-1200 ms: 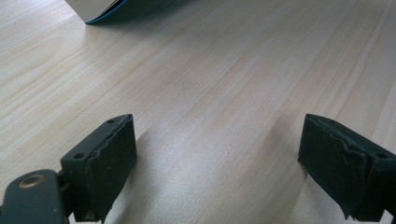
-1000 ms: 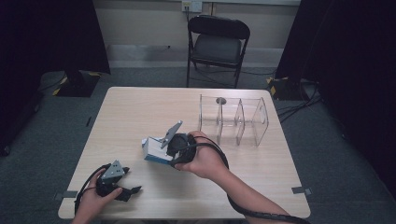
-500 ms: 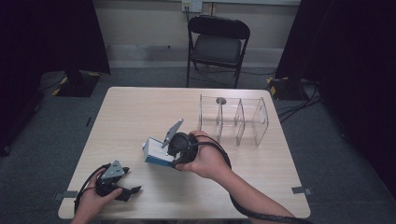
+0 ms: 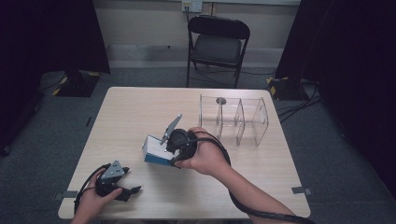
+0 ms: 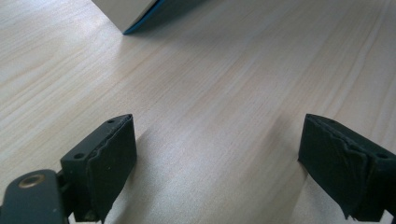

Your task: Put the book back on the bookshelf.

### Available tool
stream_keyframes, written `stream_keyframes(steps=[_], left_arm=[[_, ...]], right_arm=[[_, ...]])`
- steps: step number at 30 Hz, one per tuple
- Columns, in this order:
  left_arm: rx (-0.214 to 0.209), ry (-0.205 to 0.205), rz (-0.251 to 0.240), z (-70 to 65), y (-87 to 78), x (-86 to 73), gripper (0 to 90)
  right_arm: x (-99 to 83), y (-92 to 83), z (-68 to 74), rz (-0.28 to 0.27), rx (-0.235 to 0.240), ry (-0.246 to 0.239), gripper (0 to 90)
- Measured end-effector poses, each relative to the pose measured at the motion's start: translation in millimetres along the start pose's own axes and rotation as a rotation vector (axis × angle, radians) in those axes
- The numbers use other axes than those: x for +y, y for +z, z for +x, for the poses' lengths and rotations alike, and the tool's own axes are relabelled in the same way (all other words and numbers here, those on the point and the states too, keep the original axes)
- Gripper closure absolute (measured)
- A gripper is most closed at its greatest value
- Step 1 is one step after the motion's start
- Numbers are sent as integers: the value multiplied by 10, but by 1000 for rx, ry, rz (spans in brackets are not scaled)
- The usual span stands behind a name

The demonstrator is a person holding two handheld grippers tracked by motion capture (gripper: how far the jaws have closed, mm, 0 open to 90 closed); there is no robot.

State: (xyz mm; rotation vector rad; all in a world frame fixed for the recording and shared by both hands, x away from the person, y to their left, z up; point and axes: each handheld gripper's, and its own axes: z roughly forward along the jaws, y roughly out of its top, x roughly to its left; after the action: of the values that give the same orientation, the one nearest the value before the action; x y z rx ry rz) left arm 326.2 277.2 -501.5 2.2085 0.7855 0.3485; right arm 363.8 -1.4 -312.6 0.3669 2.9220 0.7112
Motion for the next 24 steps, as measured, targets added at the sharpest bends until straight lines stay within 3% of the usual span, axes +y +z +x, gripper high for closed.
stream_keyframes(steps=[24], left_arm=[[4, 4, 1, 3, 1, 3, 104]], right_arm=[[113, -75, -99, -13, 0, -12, 610]])
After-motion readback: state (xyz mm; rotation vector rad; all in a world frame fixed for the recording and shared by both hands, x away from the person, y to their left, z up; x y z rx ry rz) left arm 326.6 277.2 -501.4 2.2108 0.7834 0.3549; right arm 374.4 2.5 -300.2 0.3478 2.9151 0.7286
